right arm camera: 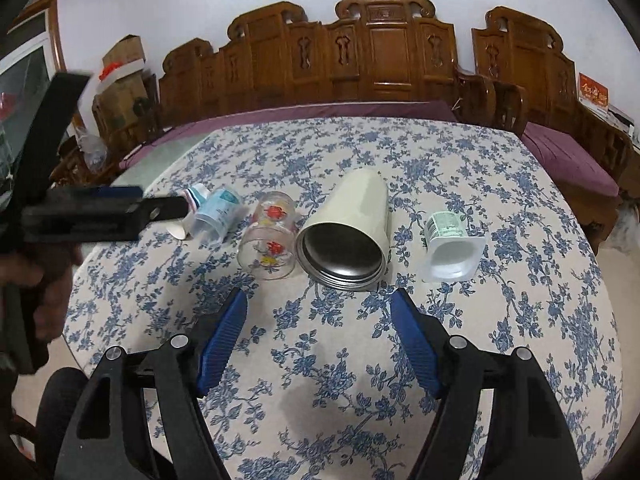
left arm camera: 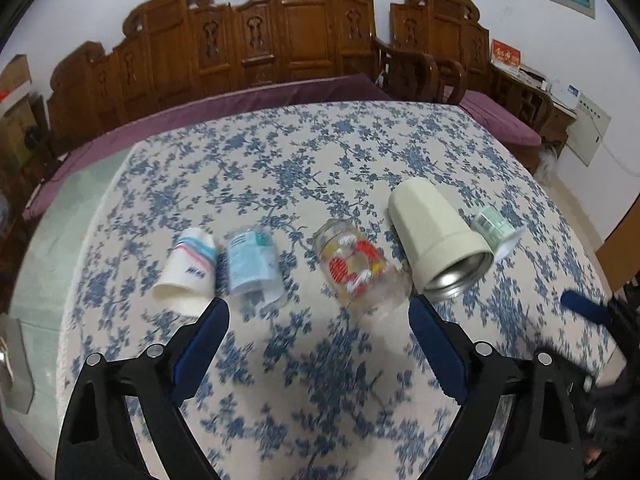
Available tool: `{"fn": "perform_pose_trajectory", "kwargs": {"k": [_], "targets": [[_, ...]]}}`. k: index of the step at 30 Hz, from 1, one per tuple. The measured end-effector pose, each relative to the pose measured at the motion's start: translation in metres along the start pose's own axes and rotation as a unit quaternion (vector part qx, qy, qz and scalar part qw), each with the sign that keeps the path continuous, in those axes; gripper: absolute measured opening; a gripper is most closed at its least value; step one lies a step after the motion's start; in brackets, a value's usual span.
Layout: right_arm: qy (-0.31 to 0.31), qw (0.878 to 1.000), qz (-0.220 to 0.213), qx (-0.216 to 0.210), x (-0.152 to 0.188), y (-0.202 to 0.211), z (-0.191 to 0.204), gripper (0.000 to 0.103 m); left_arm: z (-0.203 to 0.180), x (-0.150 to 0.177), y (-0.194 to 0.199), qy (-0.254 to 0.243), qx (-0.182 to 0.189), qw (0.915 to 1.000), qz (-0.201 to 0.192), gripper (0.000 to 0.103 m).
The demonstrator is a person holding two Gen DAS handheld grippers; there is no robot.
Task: Flip cup upside down
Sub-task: 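Move the left tool down to the clear glass jar and close on it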
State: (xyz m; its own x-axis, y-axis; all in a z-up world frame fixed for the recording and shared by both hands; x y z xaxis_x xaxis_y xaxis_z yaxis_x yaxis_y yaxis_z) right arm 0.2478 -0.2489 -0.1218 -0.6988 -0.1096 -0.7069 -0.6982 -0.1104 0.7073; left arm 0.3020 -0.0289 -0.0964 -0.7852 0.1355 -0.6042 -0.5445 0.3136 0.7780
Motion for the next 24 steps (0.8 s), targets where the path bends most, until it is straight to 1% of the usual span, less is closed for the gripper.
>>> {"fn": "perform_pose_trajectory", "kwargs": {"k": [2,4,6,9,14,16,19,22,24], "targets": [[0.003,1.000,0.004,-0.001,0.000,-0.004,0.001,0.076,0.001,-0.011,-0.015,0.008,0.007,0.9999,0.011,0.086],[0.003,1.000,0.005,-0.002,-0.001,-0.008,0.000,0.076,0.002,-0.017,-0.029,0.012,0.010,0.9997,0.019,0.083],[0.001,1.000,0.009,-0.005,0.000,-0.013,-0.001,0.076,0.003,-0.024,-0.044,0.020,0.013,0.9993,0.030,0.083],[-0.003,1.000,0.015,-0.009,0.003,-0.019,-0.003,0.077,0.010,-0.032,-0.074,0.048,0.026,0.9968,0.058,0.083],[-0.010,1.000,0.021,-0.014,0.005,-0.024,-0.005,0.077,0.015,-0.035,-0.108,0.067,0.015,0.9933,0.093,0.083],[-0.010,1.000,0.021,-0.014,0.005,-0.025,-0.006,0.077,0.017,-0.034,-0.120,0.070,0.005,0.9919,0.106,0.083],[-0.010,1.000,0.020,-0.014,0.004,-0.025,-0.006,0.077,0.018,-0.033,-0.130,0.072,0.012,0.9904,0.118,0.083],[-0.013,1.000,0.020,-0.016,0.004,-0.025,-0.009,0.076,0.014,-0.035,-0.137,0.065,0.003,0.9897,0.127,0.083],[-0.014,1.000,0.020,-0.017,0.005,-0.025,-0.010,0.077,0.014,-0.035,-0.144,0.065,0.005,0.9881,0.140,0.083]]}}
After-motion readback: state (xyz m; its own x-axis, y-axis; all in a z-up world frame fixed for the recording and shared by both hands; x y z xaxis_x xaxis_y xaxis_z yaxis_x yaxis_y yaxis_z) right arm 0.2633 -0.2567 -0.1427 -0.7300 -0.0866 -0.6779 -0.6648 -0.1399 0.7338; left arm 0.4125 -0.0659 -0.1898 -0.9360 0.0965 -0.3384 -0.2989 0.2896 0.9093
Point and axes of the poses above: each gripper's, at about its wrist camera, not at the fingertips, and y roughly against the way its jaws point, z to its left, x to its underside, the point moved 1 cm from there along -y, roughly the way its jaws point, and after that the axes turned 13 degrees about x, right-handed, at the moved point
